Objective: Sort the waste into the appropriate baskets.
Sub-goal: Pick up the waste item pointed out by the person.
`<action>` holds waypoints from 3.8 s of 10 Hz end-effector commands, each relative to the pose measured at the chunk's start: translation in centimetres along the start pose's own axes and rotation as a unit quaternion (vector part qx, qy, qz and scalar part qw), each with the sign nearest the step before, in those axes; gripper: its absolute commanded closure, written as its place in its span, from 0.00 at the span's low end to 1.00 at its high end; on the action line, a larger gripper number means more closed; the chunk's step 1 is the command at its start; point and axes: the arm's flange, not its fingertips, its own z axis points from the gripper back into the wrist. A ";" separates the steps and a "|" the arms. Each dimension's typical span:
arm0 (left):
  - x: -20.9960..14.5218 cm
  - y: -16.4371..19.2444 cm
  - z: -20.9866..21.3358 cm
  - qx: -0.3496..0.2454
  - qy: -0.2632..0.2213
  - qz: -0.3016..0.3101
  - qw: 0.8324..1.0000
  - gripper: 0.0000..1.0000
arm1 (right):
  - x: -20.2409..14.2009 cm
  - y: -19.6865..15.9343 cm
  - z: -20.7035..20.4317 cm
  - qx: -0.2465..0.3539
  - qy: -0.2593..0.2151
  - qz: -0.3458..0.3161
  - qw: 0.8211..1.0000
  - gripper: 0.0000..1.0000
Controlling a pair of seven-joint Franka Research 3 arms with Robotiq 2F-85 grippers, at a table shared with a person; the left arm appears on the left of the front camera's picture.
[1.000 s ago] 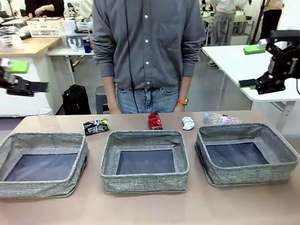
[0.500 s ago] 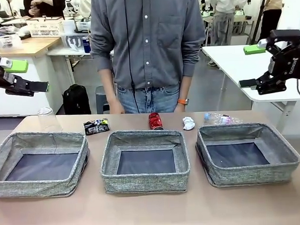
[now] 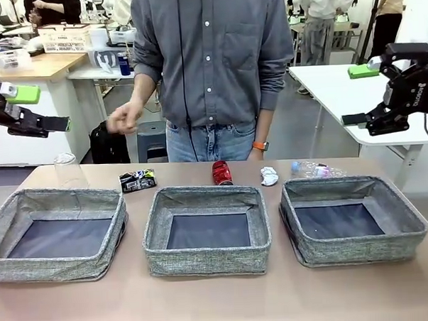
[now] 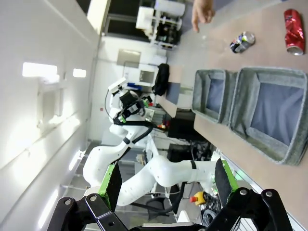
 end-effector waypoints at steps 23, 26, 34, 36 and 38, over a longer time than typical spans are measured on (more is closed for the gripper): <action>7.1 8.2 14.4 0.178 0.112 -0.403 0.891 0.00 | 0.3 0.2 -0.3 0.013 -0.004 0.005 1.000 0.00; 6.3 18.7 23.2 0.174 0.047 -0.405 0.897 0.00 | 0.3 0.2 -0.3 0.013 -0.004 0.005 1.000 0.00; 3.2 29.7 24.8 0.185 0.031 -0.327 0.926 0.00 | 0.3 0.2 -0.3 0.013 -0.004 0.005 1.000 0.00; 2.5 33.0 23.4 0.148 0.082 -0.381 0.909 0.00 | 0.3 0.2 -0.3 0.013 -0.004 0.005 1.000 0.00; 1.9 35.0 22.5 0.136 0.120 -0.357 0.916 0.00 | 0.3 0.2 -0.3 0.013 -0.004 0.005 1.000 0.00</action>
